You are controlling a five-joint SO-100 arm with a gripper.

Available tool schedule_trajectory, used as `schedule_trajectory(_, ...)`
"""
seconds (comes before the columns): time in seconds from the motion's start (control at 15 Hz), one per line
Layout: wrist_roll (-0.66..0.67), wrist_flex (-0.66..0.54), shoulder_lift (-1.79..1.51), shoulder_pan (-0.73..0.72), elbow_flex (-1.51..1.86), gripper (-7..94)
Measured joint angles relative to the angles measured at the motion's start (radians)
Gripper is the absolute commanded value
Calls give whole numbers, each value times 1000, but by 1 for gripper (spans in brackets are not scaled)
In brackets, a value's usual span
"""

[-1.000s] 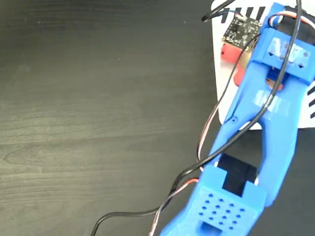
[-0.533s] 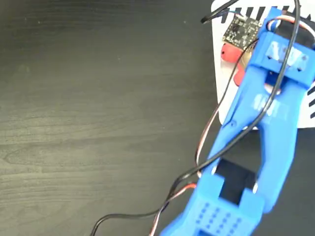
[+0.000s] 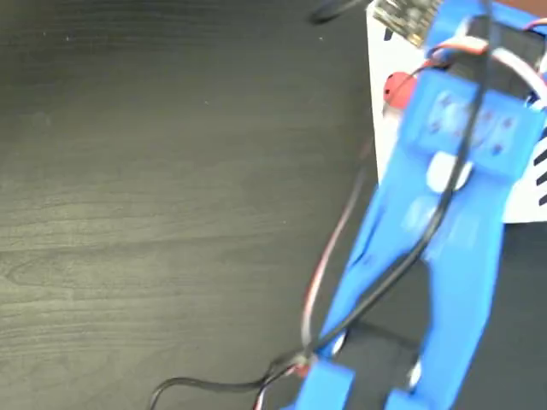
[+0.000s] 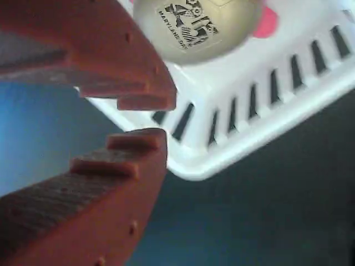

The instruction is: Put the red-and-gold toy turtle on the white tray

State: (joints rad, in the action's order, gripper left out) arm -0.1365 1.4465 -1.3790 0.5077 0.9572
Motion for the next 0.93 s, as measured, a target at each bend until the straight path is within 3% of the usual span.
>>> schedule_trajectory(0.2,5,-20,-221,-91,179,0)
schedule_trajectory(0.47,-71,-399,-621,-379,787,0)
schedule_trajectory(0.6,-80,-529,-785,-491,1045,0)
schedule_trajectory(0.8,20,-693,-1071,-577,1482,0)
schedule_trajectory(0.93,100,-696,-1302,-571,1712,0)
